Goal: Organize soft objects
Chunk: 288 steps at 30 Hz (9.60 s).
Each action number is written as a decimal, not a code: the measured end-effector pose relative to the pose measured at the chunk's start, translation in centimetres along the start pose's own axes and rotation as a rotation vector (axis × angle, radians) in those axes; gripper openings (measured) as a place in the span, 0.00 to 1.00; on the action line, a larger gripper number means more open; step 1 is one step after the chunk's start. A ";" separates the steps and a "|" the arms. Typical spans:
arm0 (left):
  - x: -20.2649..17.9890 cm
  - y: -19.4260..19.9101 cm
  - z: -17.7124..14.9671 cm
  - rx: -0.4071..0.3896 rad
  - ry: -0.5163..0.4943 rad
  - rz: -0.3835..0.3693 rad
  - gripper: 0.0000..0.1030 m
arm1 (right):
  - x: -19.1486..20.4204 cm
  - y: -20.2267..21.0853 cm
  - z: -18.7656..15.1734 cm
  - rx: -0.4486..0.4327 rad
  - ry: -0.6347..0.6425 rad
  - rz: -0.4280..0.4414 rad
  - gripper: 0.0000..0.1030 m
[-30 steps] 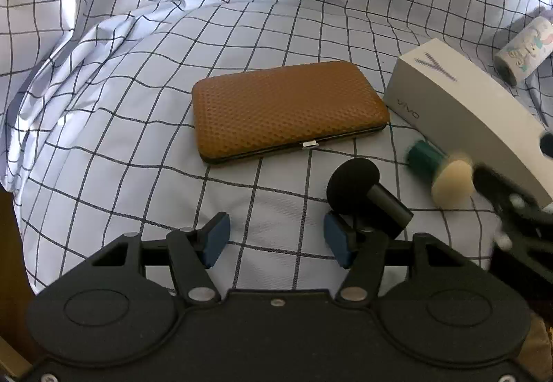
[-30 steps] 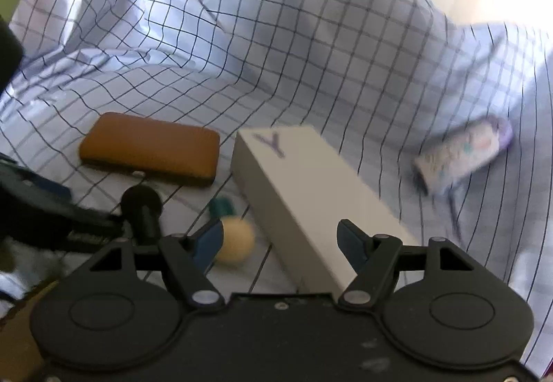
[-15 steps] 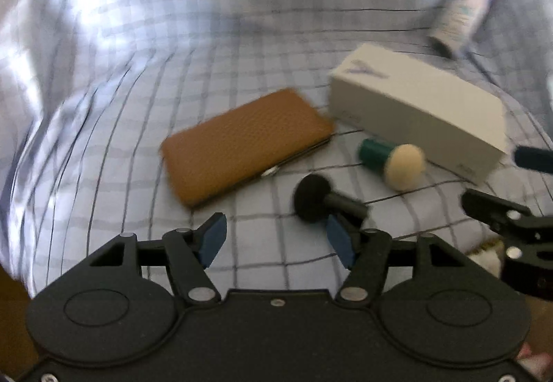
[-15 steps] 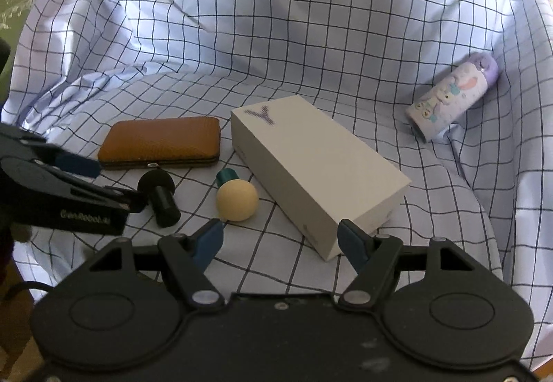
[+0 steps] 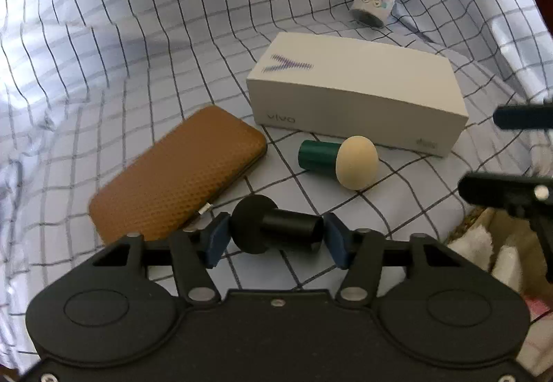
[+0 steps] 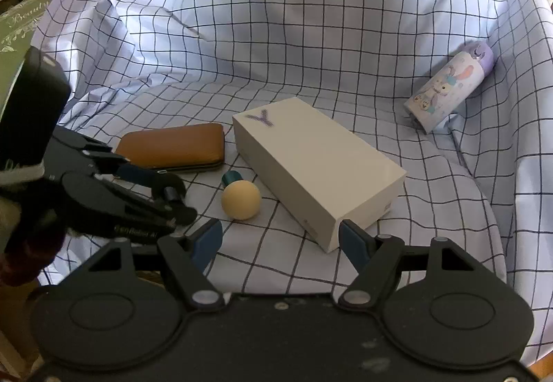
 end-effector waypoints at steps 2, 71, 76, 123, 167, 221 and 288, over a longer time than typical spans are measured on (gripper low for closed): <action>0.2 0.3 0.0 -0.019 0.019 -0.019 0.53 | 0.1 -0.1 0.0 0.005 -0.002 0.007 0.71; 5.4 4.1 -5.9 0.019 0.488 0.208 0.53 | 4.9 -11.2 2.9 0.075 -0.058 0.066 0.56; 5.4 4.1 -5.9 0.020 0.495 0.210 0.53 | 5.8 -11.5 2.9 0.109 -0.037 0.121 0.53; 5.7 2.8 -5.4 0.025 0.418 0.224 0.53 | 6.5 -10.5 1.2 0.074 0.219 0.130 0.54; -1.3 11.7 -3.1 -0.059 0.433 0.214 0.53 | 4.0 5.4 1.8 -0.133 -0.034 0.144 0.55; -10.2 16.4 -10.7 0.040 0.508 0.260 0.70 | 0.3 16.7 -7.1 -0.110 -0.271 0.130 0.56; -12.7 20.1 -10.9 -0.032 0.473 0.389 0.91 | -4.2 17.9 -13.4 -0.085 -0.183 -0.130 1.00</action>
Point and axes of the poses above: each gripper's, at about its wrist camera, not at the fingertips, and y roughly against the way its jaws point, x to its left, z to its top, the point moved 8 cm from there along -y, roughly the way its jaws point, and after that the axes turned 10 degrees about -y, right-handed, at the moved point
